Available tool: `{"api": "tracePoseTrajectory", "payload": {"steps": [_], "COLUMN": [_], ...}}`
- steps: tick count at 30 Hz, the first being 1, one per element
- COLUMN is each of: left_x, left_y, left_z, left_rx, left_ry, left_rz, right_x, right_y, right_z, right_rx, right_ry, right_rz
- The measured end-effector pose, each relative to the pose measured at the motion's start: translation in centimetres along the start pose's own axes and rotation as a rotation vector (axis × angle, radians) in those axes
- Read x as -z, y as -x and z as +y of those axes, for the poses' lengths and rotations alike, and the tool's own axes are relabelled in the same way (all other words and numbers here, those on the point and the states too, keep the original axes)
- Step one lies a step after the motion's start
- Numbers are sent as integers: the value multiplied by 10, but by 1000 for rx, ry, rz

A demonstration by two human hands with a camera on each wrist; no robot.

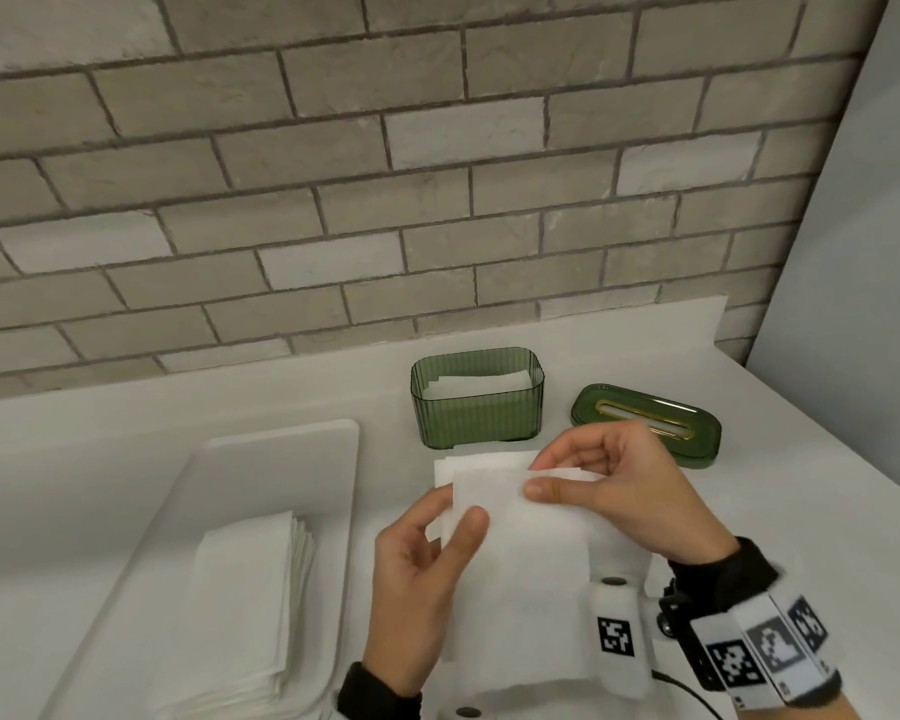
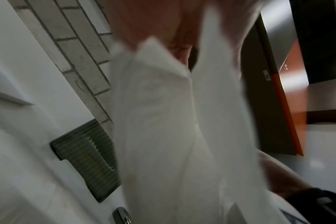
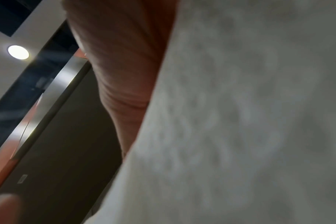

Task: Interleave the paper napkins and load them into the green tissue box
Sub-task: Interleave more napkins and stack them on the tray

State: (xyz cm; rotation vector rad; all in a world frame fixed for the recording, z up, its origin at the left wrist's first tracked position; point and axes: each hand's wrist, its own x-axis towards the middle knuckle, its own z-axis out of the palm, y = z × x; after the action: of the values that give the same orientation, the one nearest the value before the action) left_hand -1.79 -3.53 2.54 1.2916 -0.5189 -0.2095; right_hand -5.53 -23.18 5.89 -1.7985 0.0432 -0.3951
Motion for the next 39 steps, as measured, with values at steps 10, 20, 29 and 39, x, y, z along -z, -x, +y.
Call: {"api": "tracePoseTrajectory", "payload": {"steps": [10,20,29,39], "left_x": [12,21,-8,-8], "left_y": [1,-20,-25,-23], "left_z": [-12,-14,8,-2], "left_rx": [51,-117,94,-15], "left_ry": [-68,-293,37,-107], "left_rz": [179,155,-79,-5], "right_x": [9,36,16,58], "right_y": [1,3,-46,-21], "right_z": [-1,-67,-31,-27], "right_rx": [-1,231,170,122], "right_ry": [-29,-94,15,167], "right_rz": [-14,-483,-404,-244]}}
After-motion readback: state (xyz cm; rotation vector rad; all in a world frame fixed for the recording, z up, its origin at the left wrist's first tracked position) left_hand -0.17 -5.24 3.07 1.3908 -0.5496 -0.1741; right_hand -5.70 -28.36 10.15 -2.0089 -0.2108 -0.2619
